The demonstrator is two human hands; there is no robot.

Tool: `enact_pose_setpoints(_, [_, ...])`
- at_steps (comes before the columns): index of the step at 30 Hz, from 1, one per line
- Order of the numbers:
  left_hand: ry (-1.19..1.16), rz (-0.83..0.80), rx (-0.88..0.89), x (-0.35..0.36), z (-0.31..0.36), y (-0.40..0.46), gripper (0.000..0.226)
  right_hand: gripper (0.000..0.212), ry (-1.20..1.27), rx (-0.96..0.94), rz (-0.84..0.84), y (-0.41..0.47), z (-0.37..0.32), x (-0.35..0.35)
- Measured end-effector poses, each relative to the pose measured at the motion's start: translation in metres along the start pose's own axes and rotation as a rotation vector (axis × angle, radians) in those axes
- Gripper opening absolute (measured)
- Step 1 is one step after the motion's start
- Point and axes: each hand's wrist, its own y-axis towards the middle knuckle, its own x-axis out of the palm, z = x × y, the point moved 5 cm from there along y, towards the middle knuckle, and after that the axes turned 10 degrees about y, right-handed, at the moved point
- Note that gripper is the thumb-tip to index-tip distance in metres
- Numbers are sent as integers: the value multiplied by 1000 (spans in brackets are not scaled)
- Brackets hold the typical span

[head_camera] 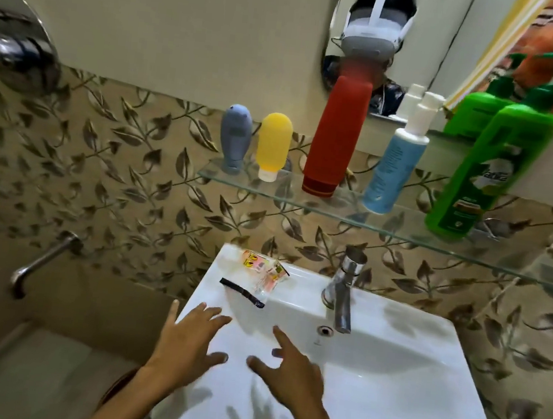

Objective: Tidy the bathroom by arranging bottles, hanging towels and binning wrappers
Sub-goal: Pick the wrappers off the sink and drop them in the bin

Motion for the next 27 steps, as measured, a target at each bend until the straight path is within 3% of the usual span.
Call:
enact_pose_setpoints(3, [-164, -21, -100, 19, -22, 27, 52, 63, 375, 117, 16, 32, 8, 2])
enact_pose_setpoints(6, [-213, 8, -135, 20, -36, 56, 50, 56, 594, 193, 25, 59, 8, 3])
enact_pose_setpoints(9, [-213, 36, -124, 15, -38, 84, 49, 55, 647, 211, 65, 81, 2, -1])
enact_pose_setpoints(16, [-210, 3, -137, 25, -47, 119, 47, 23, 810, 278, 233, 102, -13, 3])
enact_pose_setpoints(19, [-371, -15, -190, 29, -53, 122, 43, 13, 868, 281, 280, 102, -18, 11])
enact_pose_setpoints(22, [-646, -62, -292, 41, -62, 124, 38, 15, 885, 283, 330, 96, -17, 15])
enact_pose_setpoints(27, [-949, -167, -400, 40, -64, 114, 35, 7, 884, 274, 291, 73, -29, 12])
